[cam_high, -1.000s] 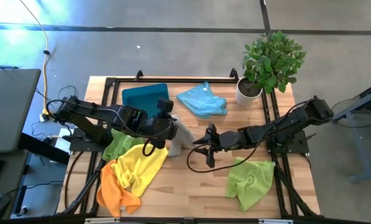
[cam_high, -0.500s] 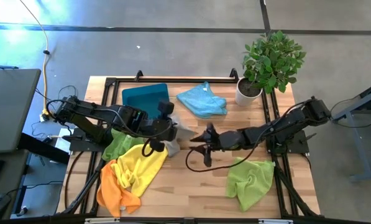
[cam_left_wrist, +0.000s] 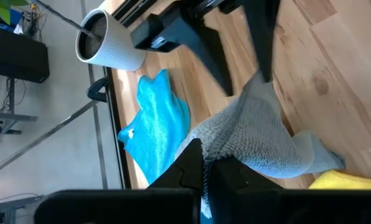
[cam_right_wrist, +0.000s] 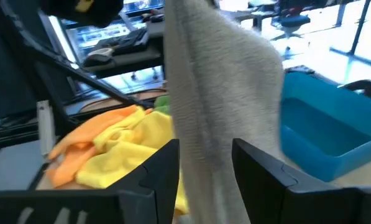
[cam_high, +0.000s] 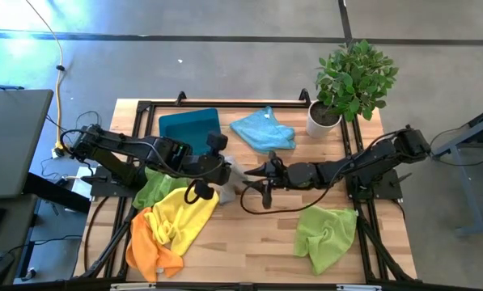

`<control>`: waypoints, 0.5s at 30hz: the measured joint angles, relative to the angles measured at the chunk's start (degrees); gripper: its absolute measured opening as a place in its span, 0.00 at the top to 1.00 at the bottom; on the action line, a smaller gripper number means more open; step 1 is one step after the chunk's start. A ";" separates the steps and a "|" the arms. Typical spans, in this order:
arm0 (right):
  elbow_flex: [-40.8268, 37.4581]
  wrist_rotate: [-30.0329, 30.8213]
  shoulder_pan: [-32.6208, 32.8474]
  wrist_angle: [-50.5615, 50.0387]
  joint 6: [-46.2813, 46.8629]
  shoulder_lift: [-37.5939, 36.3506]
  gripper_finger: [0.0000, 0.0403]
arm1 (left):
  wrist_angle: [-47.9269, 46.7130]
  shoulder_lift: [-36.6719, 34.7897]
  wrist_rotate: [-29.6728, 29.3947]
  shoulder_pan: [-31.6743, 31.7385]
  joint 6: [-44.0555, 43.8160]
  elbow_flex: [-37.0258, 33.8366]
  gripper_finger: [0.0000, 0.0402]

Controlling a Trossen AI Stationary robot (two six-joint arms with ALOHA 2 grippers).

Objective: Fold microfiber towels
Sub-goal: Fold the gray microfiber cloth

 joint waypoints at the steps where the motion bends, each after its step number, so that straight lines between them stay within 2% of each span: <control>1: 0.00 -0.56 0.03 -0.01 0.28 0.00 0.65 | 0.01 0.00 -0.24 -0.01 0.00 0.00 1.00; 15: -0.02 -0.90 -0.23 -4.64 0.39 0.00 0.65 | 2.86 0.00 -1.11 -0.02 0.03 0.00 1.00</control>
